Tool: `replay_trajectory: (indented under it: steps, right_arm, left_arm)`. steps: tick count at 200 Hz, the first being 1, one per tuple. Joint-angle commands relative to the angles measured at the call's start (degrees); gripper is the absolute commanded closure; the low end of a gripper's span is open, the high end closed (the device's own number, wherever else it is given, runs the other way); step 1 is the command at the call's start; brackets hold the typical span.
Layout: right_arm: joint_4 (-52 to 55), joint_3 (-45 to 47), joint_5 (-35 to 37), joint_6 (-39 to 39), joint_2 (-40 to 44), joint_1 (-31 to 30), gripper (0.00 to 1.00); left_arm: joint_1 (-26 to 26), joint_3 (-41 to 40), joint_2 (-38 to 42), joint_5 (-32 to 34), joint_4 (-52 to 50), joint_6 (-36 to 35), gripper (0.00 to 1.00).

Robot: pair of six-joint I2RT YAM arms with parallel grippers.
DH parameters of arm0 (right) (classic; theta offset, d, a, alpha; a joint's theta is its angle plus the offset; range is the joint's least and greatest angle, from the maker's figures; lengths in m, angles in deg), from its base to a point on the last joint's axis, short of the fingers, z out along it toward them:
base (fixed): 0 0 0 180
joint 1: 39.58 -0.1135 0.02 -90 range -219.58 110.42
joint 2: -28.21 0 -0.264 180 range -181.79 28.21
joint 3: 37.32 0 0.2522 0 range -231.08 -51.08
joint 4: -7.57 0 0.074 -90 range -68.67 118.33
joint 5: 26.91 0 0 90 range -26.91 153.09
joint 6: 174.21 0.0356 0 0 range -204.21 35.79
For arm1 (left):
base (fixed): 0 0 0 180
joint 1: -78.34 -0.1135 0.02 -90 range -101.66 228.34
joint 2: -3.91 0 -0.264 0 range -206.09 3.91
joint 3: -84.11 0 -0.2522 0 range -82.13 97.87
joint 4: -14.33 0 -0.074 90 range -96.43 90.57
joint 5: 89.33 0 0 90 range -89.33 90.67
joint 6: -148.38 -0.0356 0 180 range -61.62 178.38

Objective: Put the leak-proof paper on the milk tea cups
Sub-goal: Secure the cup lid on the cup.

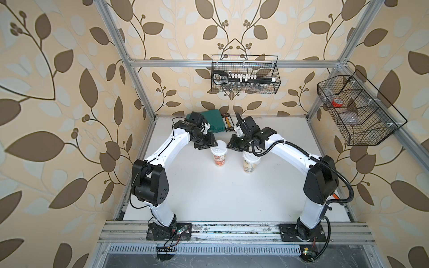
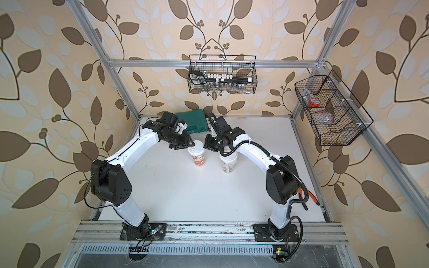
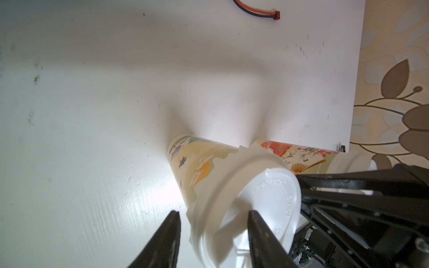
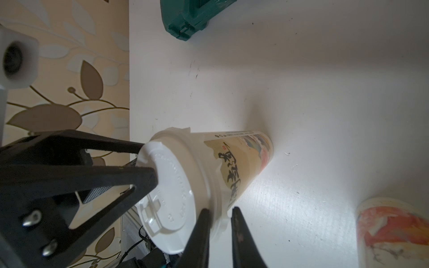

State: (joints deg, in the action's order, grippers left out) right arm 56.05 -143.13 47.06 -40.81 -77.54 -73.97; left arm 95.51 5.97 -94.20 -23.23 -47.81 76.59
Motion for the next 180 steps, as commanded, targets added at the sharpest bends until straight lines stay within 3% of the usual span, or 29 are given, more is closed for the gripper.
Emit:
replay_trajectory:
  steps: [1, 180]
  right_arm:
    - [4.19, 0.53, 0.83, -1.43, -4.15, -1.85, 0.82]
    - [10.90, -4.54, 4.74, -5.69, -7.80, -4.56, 0.84]
  left_arm:
    - [0.25, -1.62, 0.61, 1.31, -3.65, 0.03, 0.51]
    - [0.23, -2.23, 0.17, 1.40, -3.30, -0.03, 0.51]
